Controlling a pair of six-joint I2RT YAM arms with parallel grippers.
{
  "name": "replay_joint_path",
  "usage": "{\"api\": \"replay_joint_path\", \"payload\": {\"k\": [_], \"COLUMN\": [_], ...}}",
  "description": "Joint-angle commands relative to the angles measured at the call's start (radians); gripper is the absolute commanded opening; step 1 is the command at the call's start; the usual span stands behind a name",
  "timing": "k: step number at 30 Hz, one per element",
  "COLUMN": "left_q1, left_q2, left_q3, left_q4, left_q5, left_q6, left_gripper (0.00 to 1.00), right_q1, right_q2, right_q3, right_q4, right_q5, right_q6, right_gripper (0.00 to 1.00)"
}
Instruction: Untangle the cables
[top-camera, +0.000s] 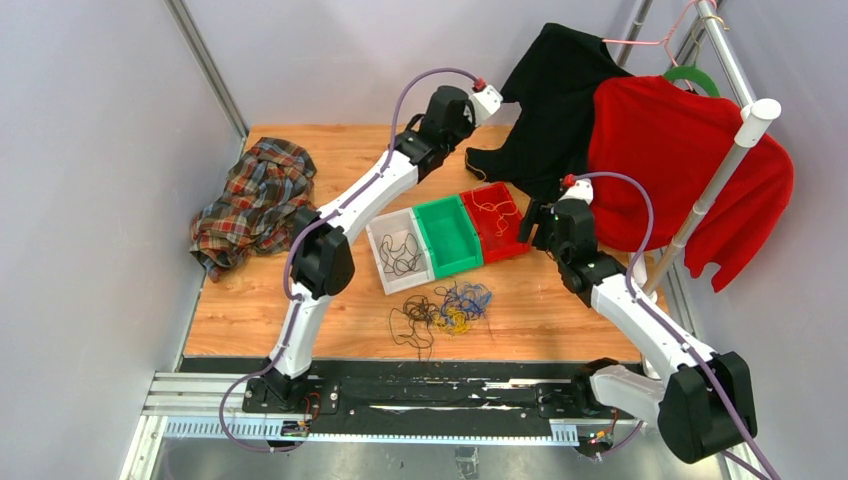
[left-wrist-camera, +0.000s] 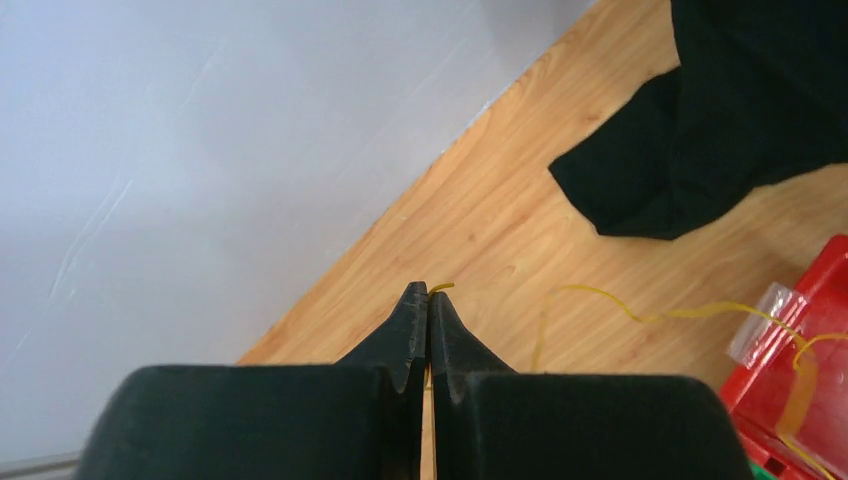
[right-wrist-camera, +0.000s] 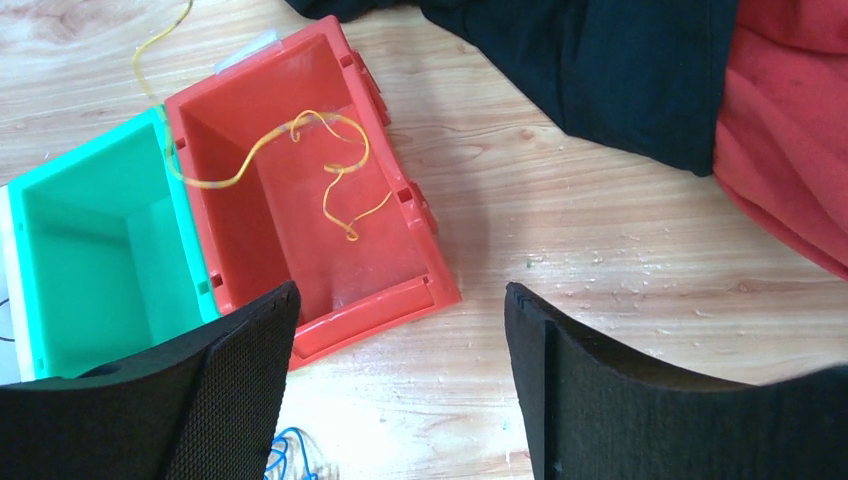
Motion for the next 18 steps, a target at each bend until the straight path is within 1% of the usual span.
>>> {"api": "replay_joint_path", "payload": {"k": [1,3,5,7,12,18], "left_q1": [-0.052,-0.081,-0.107,-0.131,-0.176,-0.189], "left_q2": [-0.058,-0.085,-0.098,-0.097,-0.063,-0.015], "left_q3": [-0.089,-0.164,-0.203,-0.21,-0.195,-0.234], "left_q4": [0.045,0.087,0.09,0.053,-0.026,-0.002], "left_q5": [0.031,0.033,0.055,0.083,0.153,0.162], "left_q6": [0.034,0.066,0.078,0.068,0.038,0.055], "left_gripper": [0.0,0.01,0.0,0.0,0.0,0.0], "right_q1": [-0.022,-0.025,-0.026,-0.03,-0.046,-0.068], "right_q2": [-0.001,-0.006,-0.009,-0.017,-0.043,-0.072], "right_q3": [0.014,0.009,0.007,0.001,-0.012,-0.02], "right_q4": [-0.022,-0.021,-0.023,-0.029,-0.044,-0.056], "right_q5": [0.021,0.011,0.006,0.009,0.032,0.024], "right_q6": [0.038,0.046,0.05,0.062,0.081,0.107], "right_gripper": [0.74,0.71,0.69,0.67,0.57,0.47]}}
